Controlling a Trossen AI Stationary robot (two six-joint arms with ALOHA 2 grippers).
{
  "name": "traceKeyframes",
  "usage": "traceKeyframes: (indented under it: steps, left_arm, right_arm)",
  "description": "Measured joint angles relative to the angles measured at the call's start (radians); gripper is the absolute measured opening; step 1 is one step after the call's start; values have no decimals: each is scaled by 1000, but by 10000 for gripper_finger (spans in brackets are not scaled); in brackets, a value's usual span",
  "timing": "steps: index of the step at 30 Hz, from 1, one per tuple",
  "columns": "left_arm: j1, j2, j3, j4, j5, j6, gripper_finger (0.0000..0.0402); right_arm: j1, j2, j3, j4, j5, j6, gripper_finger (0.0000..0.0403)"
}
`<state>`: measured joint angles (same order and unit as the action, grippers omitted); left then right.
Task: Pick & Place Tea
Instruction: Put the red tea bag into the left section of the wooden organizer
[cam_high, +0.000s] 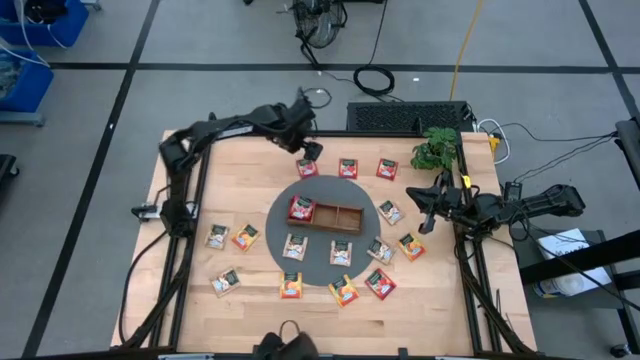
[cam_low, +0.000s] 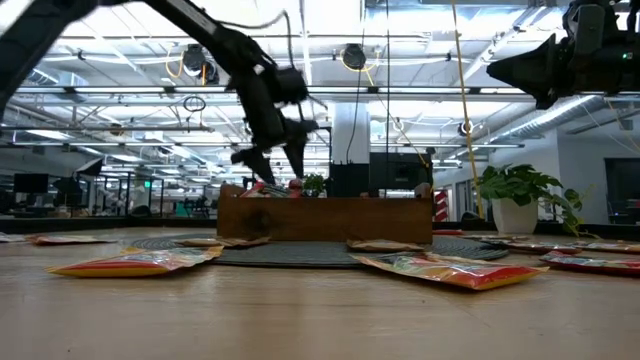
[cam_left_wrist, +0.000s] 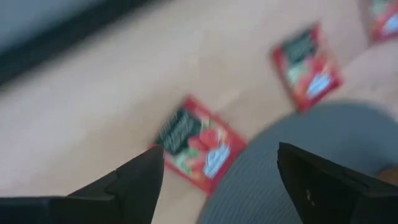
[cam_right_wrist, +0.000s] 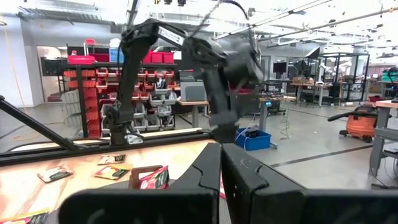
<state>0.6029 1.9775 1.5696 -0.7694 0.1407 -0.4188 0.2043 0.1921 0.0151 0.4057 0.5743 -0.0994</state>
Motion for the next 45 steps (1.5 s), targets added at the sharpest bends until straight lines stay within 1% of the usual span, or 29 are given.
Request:
traceKeyframes:
  steps: [3, 7, 11, 16, 20, 27, 31, 33, 36, 41, 45]
  left_arm:
    - [1, 89, 79, -94, 13, 18, 312]
    - [-7, 173, 166, -193, 14, 18, 312]
    - [-22, 232, 218, -232, -3, 14, 313]
    - [-31, 281, 251, -290, -1, 12, 313]
    - [-40, 308, 252, -308, -2, -2, 312]
    - [-47, 321, 252, -304, -49, -31, 312]
    - [-48, 321, 252, -308, -44, -20, 308]
    - [-48, 321, 252, -317, -28, -4, 293]
    - [-48, 322, 252, -321, -14, 9, 252]
    - [-49, 323, 251, -325, -4, 19, 160]
    - [-49, 324, 250, -333, 1, 72, 81]
  right_arm:
    - [0, 0, 0, 3, -1, -3, 4]
    - [0, 0, 0, 2, -2, -3, 4]
    - [0, 0, 0, 2, -2, -3, 4]
    - [0, 0, 0, 2, -2, -3, 4]
    - [0, 0, 0, 2, -2, -3, 4]
    - [0, 0, 0, 2, -3, 0, 4]
    - [0, 0, 0, 2, -3, 0, 4]
    - [0, 0, 0, 2, -3, 1, 4]
    - [0, 0, 0, 2, -3, 1, 4]
    - [0, 0, 0, 2, -3, 1, 4]
    - [0, 0, 0, 2, -3, 3, 4]
